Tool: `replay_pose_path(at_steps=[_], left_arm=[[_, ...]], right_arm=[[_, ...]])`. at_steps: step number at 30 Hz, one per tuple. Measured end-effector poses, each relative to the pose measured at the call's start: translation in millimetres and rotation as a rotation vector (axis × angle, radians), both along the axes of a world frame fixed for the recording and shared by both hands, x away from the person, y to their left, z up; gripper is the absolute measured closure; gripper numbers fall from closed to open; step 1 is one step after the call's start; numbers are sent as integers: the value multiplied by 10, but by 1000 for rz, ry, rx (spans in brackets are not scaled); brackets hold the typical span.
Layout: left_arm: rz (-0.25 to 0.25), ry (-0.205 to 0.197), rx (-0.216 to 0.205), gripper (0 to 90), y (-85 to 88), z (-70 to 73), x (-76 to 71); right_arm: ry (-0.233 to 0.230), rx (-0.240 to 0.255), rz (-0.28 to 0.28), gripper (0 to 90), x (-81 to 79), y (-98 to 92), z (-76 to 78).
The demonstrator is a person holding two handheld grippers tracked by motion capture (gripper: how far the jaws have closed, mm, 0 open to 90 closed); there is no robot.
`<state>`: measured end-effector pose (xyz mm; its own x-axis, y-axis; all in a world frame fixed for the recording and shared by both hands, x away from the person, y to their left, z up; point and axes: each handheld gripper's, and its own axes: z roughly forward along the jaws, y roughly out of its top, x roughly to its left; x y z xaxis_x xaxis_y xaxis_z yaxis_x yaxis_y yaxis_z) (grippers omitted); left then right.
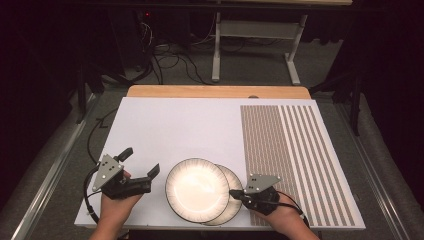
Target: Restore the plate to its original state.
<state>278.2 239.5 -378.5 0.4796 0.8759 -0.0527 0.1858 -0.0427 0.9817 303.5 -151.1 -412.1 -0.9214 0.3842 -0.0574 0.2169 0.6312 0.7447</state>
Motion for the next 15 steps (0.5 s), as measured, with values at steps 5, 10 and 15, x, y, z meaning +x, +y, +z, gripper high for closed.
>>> replay_pose_path(at_steps=[5,10,15], left_arm=[[-2,0,2,1,-1,0,-1],[-1,0,2,2,0,-2,0],[0,0,1,2,3,-4,1]], right_arm=[[1,-2,0,900,-1,-1,0],[0,-3,-2,900,1,-3,-1],[1,2,-11,900,8,-22,11]])
